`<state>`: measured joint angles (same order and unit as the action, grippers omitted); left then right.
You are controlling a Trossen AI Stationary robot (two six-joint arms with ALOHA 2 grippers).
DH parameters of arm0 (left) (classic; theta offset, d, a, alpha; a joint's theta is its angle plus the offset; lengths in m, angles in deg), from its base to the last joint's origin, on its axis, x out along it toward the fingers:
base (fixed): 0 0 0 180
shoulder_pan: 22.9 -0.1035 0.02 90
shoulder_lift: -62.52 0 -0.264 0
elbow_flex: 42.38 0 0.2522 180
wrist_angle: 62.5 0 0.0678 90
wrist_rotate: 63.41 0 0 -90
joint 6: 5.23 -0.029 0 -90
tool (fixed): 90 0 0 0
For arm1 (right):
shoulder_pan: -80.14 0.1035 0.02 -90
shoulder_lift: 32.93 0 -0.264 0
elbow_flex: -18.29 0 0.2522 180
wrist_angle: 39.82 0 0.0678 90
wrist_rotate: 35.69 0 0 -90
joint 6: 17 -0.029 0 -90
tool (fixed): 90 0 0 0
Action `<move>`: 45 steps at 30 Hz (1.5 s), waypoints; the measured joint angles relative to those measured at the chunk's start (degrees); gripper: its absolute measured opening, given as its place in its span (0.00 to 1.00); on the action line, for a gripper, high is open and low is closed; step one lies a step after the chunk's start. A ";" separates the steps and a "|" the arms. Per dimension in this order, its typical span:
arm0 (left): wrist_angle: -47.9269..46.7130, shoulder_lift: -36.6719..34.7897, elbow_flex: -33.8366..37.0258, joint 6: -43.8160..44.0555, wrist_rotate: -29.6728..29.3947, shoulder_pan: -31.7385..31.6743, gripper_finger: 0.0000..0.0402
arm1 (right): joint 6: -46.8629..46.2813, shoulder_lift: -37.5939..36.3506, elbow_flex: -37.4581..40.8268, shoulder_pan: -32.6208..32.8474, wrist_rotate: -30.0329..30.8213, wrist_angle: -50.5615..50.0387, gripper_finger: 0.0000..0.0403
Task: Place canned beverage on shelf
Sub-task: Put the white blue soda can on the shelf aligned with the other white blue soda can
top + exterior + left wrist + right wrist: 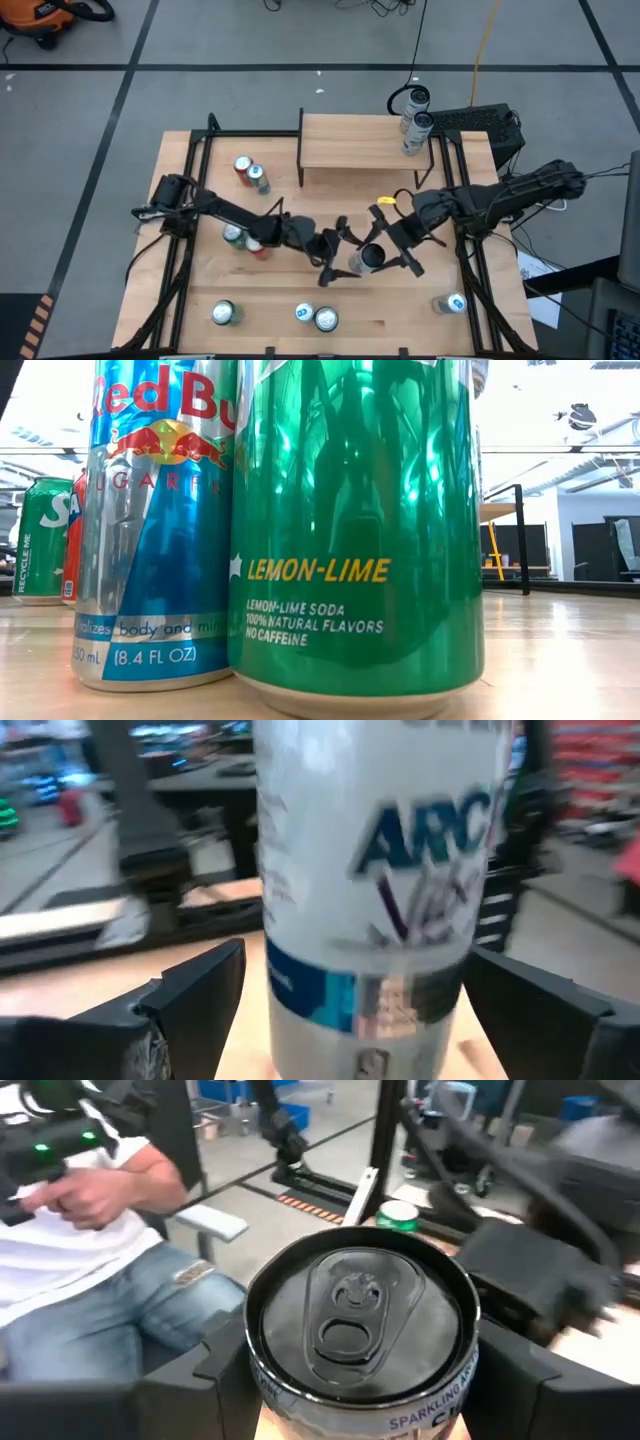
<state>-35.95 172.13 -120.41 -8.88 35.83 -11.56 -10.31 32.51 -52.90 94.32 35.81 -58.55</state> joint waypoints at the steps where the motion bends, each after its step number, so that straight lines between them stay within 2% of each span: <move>1: 1.28 0.43 0.00 -0.01 2.62 -0.36 0.91 | 0.38 0.53 -0.01 -0.27 -0.97 0.34 0.59; 3: 3.12 1.23 0.00 0.25 7.32 -0.91 0.91 | 0.85 1.70 0.00 -0.91 -3.69 0.46 0.59; 6: 4.07 2.34 0.00 0.39 10.61 -1.35 0.91 | 1.31 3.50 0.00 -2.16 -6.59 1.27 0.59; 13: 3.93 3.56 0.00 0.31 11.41 -1.48 0.87 | 2.13 5.45 -0.02 -4.45 -11.90 4.09 0.59; 19: 4.20 3.57 0.00 -0.11 11.45 -1.83 0.70 | 1.93 5.49 -0.02 -4.87 -15.57 4.18 0.59; 24: 4.29 3.57 0.00 -0.25 11.21 -2.51 0.57 | 0.39 5.43 -0.04 -4.88 -14.66 3.96 0.63; 27: 4.26 3.57 0.00 -0.30 10.06 -2.65 0.57 | -1.84 4.98 -0.05 -4.75 -9.96 3.24 0.70; 30: 3.93 3.57 0.07 -0.17 3.67 -2.73 0.57 | -5.61 3.41 -0.07 -4.73 -1.59 0.81 0.76; 37: 3.66 3.57 0.09 -0.11 -22.04 -2.76 0.57 | -19.64 -1.70 -0.11 -2.81 25.12 -9.06 0.79; 39: 4.24 3.57 0.09 -1.16 -27.28 -2.75 0.57 | -23.04 -2.59 -0.13 -1.88 31.99 -11.13 0.78; 42: 4.95 3.57 0.09 -1.59 -31.11 -2.70 0.57 | -25.87 -3.38 -0.11 -0.49 39.23 -12.31 0.78; 45: 6.22 3.57 0.09 -1.73 -32.10 -2.70 0.57 | -26.41 -3.59 -0.11 0.23 42.43 -12.36 0.78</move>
<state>-29.73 175.70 -120.32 -10.62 3.73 -14.26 -36.73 28.92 -53.01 94.54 78.25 -70.91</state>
